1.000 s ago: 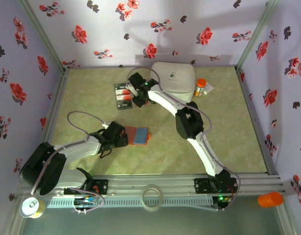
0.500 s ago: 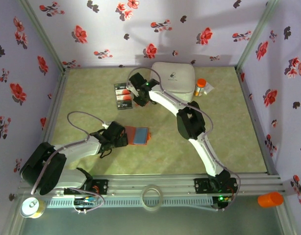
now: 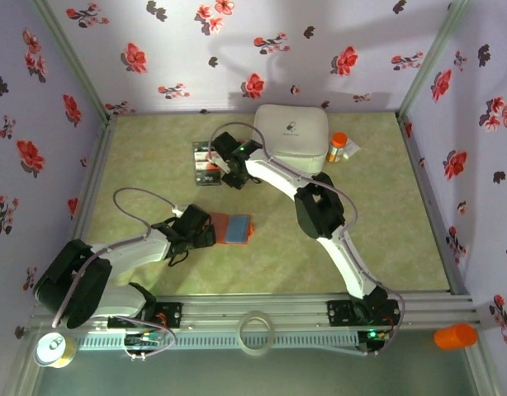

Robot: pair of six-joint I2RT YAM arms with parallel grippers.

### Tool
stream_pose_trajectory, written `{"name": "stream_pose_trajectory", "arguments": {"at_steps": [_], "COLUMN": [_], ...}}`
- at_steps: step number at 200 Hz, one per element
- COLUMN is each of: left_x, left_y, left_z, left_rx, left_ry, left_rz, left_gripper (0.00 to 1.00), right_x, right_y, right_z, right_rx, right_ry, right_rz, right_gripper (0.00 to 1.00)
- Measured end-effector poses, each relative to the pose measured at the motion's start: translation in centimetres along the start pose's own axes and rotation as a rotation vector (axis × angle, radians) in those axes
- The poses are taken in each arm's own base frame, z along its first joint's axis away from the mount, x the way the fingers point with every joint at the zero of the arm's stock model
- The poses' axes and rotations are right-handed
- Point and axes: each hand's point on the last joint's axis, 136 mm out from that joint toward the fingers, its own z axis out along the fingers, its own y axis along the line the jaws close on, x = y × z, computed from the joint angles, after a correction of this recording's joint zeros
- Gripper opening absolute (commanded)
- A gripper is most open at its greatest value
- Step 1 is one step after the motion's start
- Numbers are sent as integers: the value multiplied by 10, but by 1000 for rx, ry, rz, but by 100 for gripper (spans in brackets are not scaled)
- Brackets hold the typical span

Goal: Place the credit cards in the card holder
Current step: Pick up the credit card from the card slot.

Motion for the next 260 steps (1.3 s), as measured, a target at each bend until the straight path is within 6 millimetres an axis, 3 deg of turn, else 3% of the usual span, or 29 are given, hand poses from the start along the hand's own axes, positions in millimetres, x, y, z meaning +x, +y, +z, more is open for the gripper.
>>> {"name": "stream_pose_trajectory", "arguments": {"at_steps": [82,169,205,260], "left_x": [0,0,2,7], "left_y": [0,-1,-2,-5], "left_z": [0,0,-2,-7], "left_rx": [0,2,7,37], "left_ry": [0,-1,-9,-61], "left_rz": [1,2,4,-11], "left_gripper": [100,100,100,100], "right_x": [-12,-43,-26,22], "right_y": [0,-9,-1,38], "right_z": [-16,-85,-108,-134], "right_rx": [47,96,35,-178], "right_ry": [-44,-201,-225,-294], "right_rz": [-60,-22,107,440], "right_gripper": [0,0,0,0]}}
